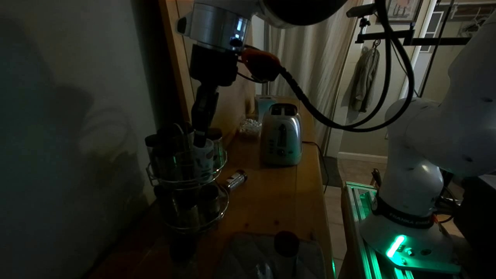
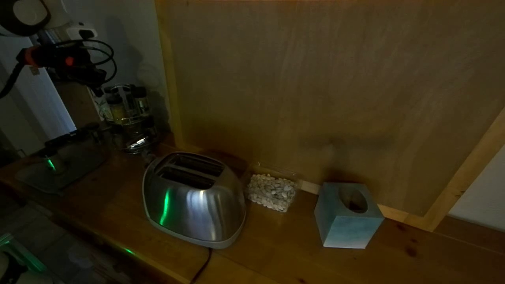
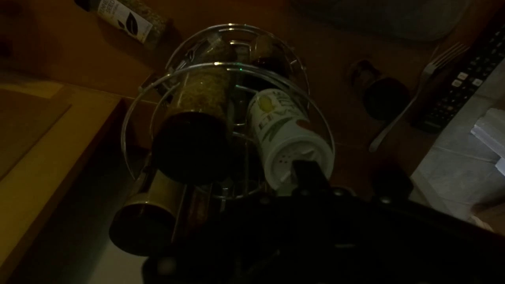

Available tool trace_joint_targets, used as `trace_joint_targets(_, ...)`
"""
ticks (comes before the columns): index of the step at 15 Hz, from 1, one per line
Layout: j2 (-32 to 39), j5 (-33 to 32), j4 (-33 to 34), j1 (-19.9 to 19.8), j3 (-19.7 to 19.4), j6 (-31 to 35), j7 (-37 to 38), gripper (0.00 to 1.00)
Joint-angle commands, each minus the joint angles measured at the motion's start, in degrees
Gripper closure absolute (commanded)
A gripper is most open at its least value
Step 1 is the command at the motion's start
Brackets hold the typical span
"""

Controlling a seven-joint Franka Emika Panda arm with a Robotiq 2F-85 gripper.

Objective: Pick up the spice bottle on the left of the the white bottle and put it on the right of the white bottle on the top shelf of the circular spice rack

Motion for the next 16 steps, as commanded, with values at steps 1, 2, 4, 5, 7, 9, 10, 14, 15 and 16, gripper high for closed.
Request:
trace_joint_targets(1,0.56,-1.8,-0.51,-1.1,0.35,2.07,0.29,0.98)
trace_joint_targets(2,0.37,-1.84,-0.57,-1.08,0.34,2.1,0.23,0.97)
trace_joint_targets(4,0.01,-1.23,-0.28,-0.88,0.05,1.62,-0.11,0.94)
trace_joint_targets(5,-0.18,-1.11,-0.23,-0.86,-0.02,1.4,-0.19,0.71)
trace_joint_targets(7,-0.47,-0.79,-0.03,-0.87,-0.21,1.08,-0.25,0.68)
trace_joint_targets(9,-0.76,-0.93,0.05,-0.96,-0.2,1.06,-0.14,0.56)
trace_joint_targets(10,-0.99,-0.89,0.08,-0.98,-0.22,1.12,-0.12,0.49)
trace_joint_targets(14,-1.67,-0.46,0.23,-1.03,-0.46,1.18,-0.26,0.19)
trace_joint_targets(15,-1.84,-0.27,0.3,-0.91,-0.47,0.8,-0.31,0.14)
trace_joint_targets(16,-2.05,-0.15,0.38,-0.85,-0.5,0.37,-0.32,0.08)
